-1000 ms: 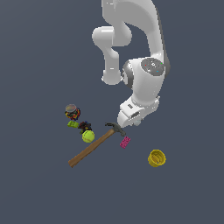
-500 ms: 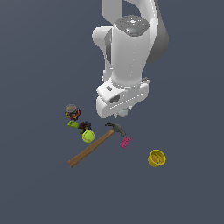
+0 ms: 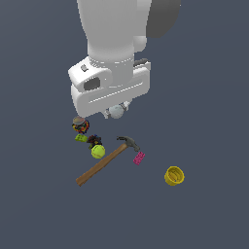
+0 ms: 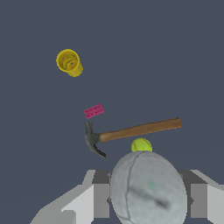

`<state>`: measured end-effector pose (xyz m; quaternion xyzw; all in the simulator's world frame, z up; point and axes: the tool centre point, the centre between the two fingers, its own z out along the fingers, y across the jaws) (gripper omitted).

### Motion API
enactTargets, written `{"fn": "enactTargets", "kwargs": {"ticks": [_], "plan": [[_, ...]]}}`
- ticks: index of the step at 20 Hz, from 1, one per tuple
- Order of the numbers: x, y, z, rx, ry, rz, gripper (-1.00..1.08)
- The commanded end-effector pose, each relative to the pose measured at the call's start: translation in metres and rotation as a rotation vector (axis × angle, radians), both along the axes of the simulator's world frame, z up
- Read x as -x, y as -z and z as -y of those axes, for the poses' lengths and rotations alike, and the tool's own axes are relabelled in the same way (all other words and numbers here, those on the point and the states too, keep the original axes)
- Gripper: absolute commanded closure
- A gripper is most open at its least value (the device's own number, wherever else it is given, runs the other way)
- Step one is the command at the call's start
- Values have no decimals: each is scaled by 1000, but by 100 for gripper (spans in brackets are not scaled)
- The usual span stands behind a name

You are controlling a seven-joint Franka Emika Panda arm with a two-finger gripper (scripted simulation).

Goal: Pick up a designated object from a clutter of objects.

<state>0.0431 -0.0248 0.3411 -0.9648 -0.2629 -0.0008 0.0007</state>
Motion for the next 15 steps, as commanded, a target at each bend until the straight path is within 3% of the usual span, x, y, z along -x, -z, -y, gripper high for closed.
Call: {"fn": "enactTargets", "kwargs": {"ticks": [1,15], "plan": [[-4,-16,12,1,-1,-1,108],[-17,-51,38,2,0,-1,108]]}}
